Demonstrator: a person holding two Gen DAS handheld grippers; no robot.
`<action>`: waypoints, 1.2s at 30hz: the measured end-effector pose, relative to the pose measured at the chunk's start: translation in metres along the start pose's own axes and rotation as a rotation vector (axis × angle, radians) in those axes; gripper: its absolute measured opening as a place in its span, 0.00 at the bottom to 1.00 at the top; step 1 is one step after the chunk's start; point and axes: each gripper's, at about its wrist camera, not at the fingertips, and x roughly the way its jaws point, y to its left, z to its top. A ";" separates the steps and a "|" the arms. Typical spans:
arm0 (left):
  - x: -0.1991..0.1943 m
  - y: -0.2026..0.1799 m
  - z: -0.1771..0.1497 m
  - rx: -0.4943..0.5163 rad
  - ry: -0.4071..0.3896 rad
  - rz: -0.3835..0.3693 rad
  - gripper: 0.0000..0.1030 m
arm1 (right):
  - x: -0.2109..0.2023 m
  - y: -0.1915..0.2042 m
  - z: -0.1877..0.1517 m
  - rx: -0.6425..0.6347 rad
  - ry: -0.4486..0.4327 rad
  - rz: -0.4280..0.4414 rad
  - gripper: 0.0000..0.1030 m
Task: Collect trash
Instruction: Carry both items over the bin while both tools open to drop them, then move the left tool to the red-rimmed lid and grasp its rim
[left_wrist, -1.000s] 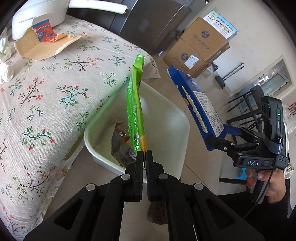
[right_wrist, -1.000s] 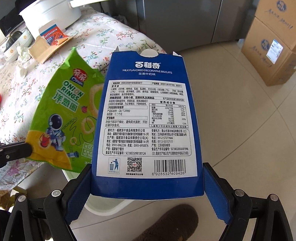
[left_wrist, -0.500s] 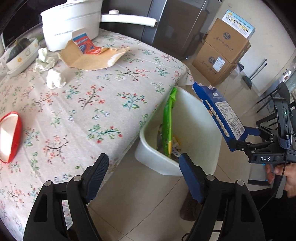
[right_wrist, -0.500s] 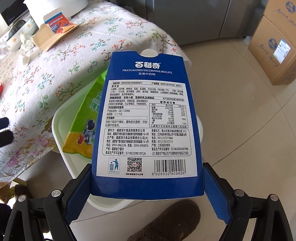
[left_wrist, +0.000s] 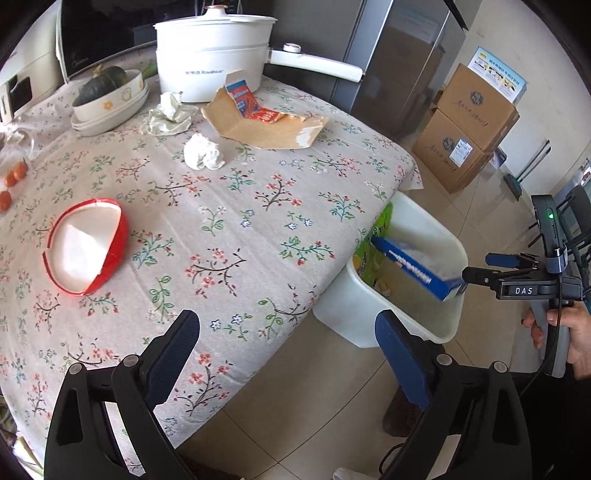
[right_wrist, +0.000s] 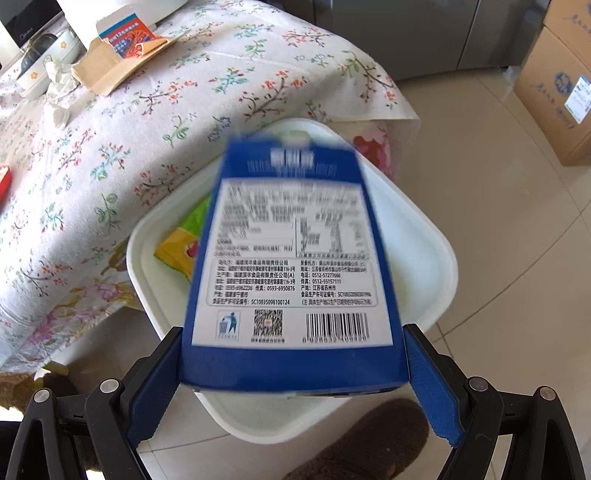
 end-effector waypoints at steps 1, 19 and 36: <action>-0.002 0.004 0.000 -0.007 -0.004 0.001 0.95 | 0.000 0.003 0.002 -0.002 0.000 -0.004 0.93; -0.030 0.073 -0.014 -0.148 -0.059 0.073 1.00 | -0.014 0.065 0.026 -0.071 -0.052 0.052 0.94; -0.023 0.169 -0.014 -0.350 -0.012 0.209 1.00 | -0.014 0.159 0.068 -0.160 -0.095 0.133 0.94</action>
